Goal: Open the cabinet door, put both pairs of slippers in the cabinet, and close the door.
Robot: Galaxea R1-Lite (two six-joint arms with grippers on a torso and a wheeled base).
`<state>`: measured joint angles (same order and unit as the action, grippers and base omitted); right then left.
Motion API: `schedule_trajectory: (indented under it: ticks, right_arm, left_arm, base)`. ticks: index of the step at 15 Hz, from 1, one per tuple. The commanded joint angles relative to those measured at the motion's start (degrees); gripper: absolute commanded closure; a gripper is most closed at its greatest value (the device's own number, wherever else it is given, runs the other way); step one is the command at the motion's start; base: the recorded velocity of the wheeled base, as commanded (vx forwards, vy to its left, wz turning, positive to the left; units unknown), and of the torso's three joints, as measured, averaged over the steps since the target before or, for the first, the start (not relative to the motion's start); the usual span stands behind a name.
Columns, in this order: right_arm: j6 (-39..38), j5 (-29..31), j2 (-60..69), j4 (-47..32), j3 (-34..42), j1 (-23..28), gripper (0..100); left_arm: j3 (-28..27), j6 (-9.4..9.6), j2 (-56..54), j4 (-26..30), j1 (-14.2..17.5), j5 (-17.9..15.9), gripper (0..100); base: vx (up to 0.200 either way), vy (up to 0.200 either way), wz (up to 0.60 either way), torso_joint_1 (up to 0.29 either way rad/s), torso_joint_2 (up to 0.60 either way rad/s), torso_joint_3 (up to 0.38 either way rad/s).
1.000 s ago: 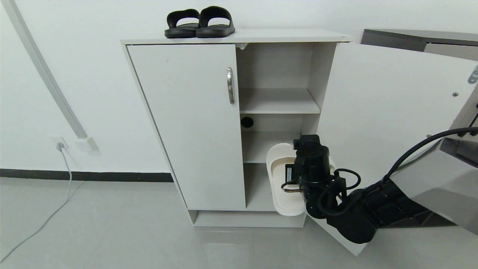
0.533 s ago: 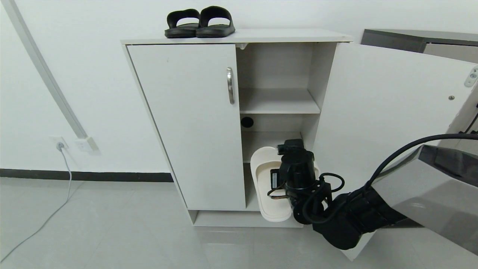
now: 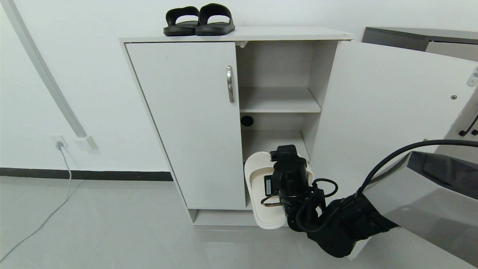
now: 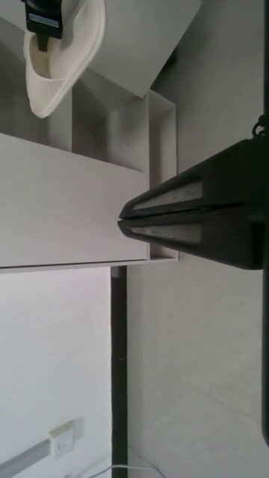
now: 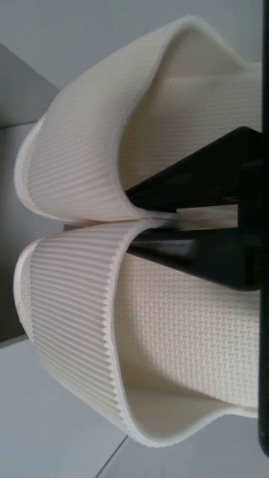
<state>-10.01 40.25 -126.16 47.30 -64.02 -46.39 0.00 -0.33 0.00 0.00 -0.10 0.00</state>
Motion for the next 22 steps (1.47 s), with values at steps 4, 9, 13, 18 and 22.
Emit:
schedule_trajectory:
  ticks: [4, 9, 13, 18, 22]
  right_arm:
    - [-0.01, 0.18, -0.14, -0.01, 0.04, -0.11, 100]
    - [-0.10, 0.44, -0.23, 0.07, 0.13, -0.64, 100]
    - [0.43, 0.44, -2.95, 4.03, 0.30, -0.64, 100]
    - [7.90, 1.41, -5.15, 19.15, 1.71, 1.03, 100]
    - [8.07, 1.49, -5.59, 21.87, 1.71, 2.18, 100]
  left_arm:
    - [0.00, -0.02, 0.09, 0.00, 0.01, 0.00, 100]
    - [0.00, -0.02, 0.09, 0.00, 0.01, 0.00, 100]
    - [0.00, -0.02, 0.09, 0.00, 0.01, 0.09, 100]
    - [0.00, -0.11, 0.09, 0.00, 0.01, 0.09, 100]
    - [0.00, -0.11, 0.09, 0.00, 0.01, 0.09, 100]
  base:
    - [0.000, 0.000, 0.00, 0.001, 0.00, -0.179]
    - [0.000, 0.000, 0.00, 0.005, 0.00, -0.191]
    - [0.000, 0.000, 0.00, 0.004, 0.00, -0.178]
    - [0.000, 0.000, 0.00, 0.000, 0.00, 0.000]
    - [0.000, 0.000, 0.00, 0.000, 0.00, 0.000]
